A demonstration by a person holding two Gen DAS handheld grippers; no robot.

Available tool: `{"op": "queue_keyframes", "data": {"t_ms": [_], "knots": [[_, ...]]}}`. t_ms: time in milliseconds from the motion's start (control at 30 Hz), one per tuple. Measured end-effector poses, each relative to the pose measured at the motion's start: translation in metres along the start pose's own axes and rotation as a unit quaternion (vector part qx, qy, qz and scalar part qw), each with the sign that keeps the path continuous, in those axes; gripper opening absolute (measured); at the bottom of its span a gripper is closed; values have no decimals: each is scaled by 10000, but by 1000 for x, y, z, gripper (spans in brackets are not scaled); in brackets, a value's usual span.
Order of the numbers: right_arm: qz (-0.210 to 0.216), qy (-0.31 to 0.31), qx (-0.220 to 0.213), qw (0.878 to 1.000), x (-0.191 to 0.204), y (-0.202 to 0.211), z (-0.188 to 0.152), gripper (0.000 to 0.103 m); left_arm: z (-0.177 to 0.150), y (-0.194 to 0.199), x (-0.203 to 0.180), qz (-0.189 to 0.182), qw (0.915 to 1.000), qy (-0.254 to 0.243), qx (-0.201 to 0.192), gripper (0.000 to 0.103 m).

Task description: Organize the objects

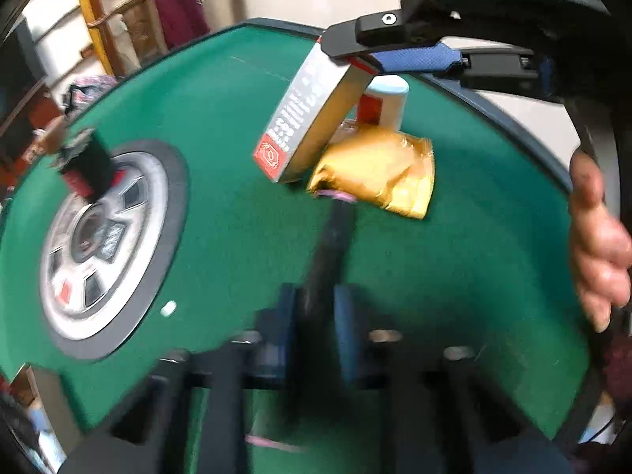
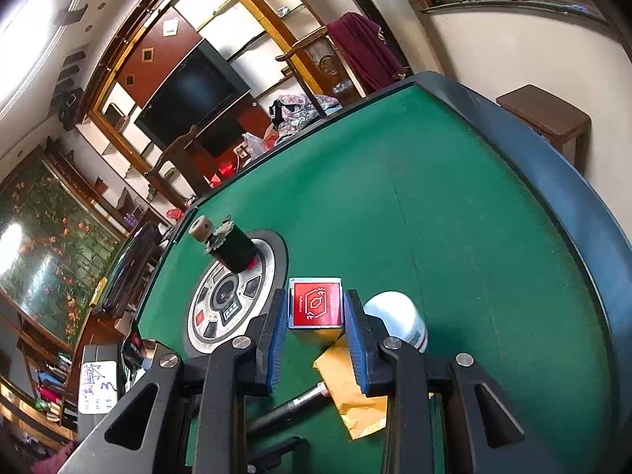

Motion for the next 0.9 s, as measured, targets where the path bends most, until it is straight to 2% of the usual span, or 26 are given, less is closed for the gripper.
{"op": "queue_keyframes", "data": {"t_ms": [67,200,400,533,567,733,800,833,867,900], "knots": [[1,91,22,10000,5,-2,-3,32,-11,12,4,-97,9995,269,-98,14],[71,342,55,9994,20,-5,-8,32,-47,41,13,-61,9962,813,-298,14],[394,674,196,9968,47,-1,-25,32,-106,107,14,-112,9837,1458,-1047,14],[826,914,590,9906,67,12,-59,32,-130,131,21,-144,9780,1659,-1255,14],[791,1063,681,9888,72,17,-73,32,-136,134,22,-155,9773,1681,-1280,14],[81,1825,946,9786,74,27,-126,32,-153,138,18,-315,9734,1754,-1441,14],[-339,2192,1006,9699,72,28,-138,38,-157,142,16,-368,9719,1758,-1524,14],[-575,2383,965,9647,73,30,-141,47,-159,144,15,-384,9714,1760,-1548,14],[-777,2545,889,9599,71,32,-141,60,-161,147,14,-406,9706,1772,-1578,14],[-950,2672,771,9559,71,36,-138,68,-163,148,16,-430,9697,1794,-1602,14]]}}
Point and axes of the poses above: each gripper's, at about its wrist camera, not at the fingertips, and y roughly against the way its jaws point, x to its left, z to its top, the point moved 5 cm from there along -y, roughly the way its jaws point, and after that the axes turned 13 degrees about -z, right-handed, at the moved point
